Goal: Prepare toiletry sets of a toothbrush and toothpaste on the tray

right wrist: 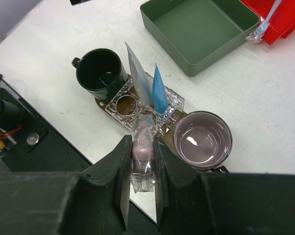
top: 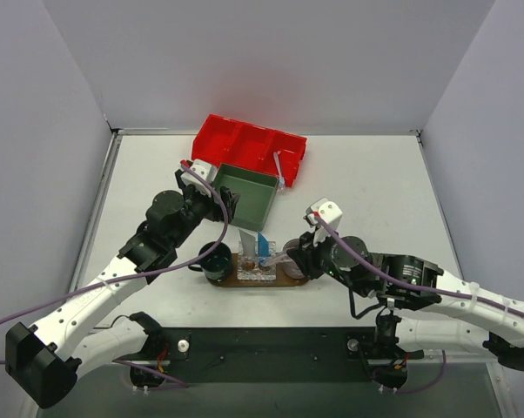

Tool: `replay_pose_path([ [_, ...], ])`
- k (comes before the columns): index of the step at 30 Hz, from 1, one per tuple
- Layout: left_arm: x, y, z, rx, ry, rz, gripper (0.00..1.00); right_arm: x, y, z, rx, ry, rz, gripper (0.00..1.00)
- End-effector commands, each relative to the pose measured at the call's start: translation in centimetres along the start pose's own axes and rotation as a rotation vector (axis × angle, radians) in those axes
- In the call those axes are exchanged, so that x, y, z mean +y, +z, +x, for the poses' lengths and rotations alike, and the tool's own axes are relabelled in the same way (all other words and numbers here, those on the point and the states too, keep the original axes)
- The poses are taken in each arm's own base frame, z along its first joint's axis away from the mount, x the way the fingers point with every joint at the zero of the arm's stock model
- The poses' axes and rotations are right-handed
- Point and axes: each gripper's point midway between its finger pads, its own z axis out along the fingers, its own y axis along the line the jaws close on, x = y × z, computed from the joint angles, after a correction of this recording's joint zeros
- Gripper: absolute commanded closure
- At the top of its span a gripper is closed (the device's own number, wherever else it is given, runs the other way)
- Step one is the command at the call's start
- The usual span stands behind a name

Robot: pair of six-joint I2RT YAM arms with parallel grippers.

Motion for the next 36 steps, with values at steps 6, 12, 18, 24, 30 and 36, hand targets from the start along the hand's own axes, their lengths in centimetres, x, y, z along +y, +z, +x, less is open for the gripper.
replay_pose_path([
  [6,0.5,-0.1,-1.2,-0.035,0.010,-0.020,0.10,0.0,0.8,-1.3,-0.031,0.005,0.059,1.00],
  [12,0.4,-0.1,-1.3,-0.037,0.006,-0.020,0.10,0.1,1.6,-0.5,0.001,-0.003,0.075,1.00],
  [18,0.4,-0.2,-1.4,-0.041,0.006,-0.019,0.10,0.5,2.3,0.0,0.021,-0.009,0.070,1.00],
  [24,0.5,-0.3,-1.5,-0.046,0.008,-0.021,0.10,0.8,3.2,0.8,0.026,-0.009,0.069,1.00],
  [30,0.6,-0.3,-1.5,-0.048,0.011,-0.025,0.10,1.1,4.3,1.5,0.018,-0.004,0.062,1.00],
  [36,0.6,-0.4,-1.7,-0.054,0.012,-0.026,0.10,1.0,5.1,2.6,0.033,-0.021,0.074,1.00],
])
